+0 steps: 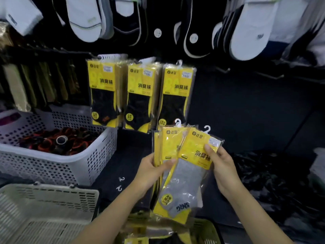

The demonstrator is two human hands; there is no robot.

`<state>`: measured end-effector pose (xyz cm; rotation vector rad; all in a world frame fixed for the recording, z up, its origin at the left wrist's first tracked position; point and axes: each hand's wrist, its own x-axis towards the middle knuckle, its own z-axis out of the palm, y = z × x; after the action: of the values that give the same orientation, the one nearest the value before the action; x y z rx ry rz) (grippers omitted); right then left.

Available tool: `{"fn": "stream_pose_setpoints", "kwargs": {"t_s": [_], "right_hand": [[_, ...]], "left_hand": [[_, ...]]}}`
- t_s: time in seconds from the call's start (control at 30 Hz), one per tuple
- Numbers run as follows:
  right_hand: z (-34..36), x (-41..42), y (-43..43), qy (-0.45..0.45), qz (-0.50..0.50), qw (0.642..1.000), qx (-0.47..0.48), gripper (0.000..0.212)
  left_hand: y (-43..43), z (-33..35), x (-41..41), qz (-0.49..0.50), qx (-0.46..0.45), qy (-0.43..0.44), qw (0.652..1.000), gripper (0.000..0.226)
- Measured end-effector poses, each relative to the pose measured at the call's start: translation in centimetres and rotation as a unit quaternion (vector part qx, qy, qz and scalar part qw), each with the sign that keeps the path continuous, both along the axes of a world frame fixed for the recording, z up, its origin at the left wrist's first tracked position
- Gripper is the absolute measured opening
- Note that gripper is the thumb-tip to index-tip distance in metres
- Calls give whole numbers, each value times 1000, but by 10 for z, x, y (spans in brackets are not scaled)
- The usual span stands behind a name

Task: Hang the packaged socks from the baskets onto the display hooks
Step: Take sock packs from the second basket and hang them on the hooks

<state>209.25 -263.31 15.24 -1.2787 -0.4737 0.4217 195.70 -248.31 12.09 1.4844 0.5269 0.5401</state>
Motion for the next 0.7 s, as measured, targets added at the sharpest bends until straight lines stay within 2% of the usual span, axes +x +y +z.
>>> {"fn": "stream_pose_setpoints", "kwargs": {"t_s": [0.13, 0.3, 0.4, 0.6, 0.7], "right_hand": [[37, 23, -7, -11, -33, 999, 19, 19], [97, 60, -10, -84, -111, 990, 25, 17], [125, 78, -4, -103, -146, 983, 36, 13], [143, 99, 18, -146, -144, 979, -15, 9], [140, 105, 31, -134, -143, 980, -33, 10]], "left_hand": [[10, 26, 18, 37, -7, -44, 998, 44], [38, 77, 30, 90, 24, -97, 991, 28], [50, 103, 32, 118, 45, -116, 985, 36], [56, 125, 36, 128, 57, -137, 981, 33], [52, 125, 37, 129, 57, -141, 980, 35]]}}
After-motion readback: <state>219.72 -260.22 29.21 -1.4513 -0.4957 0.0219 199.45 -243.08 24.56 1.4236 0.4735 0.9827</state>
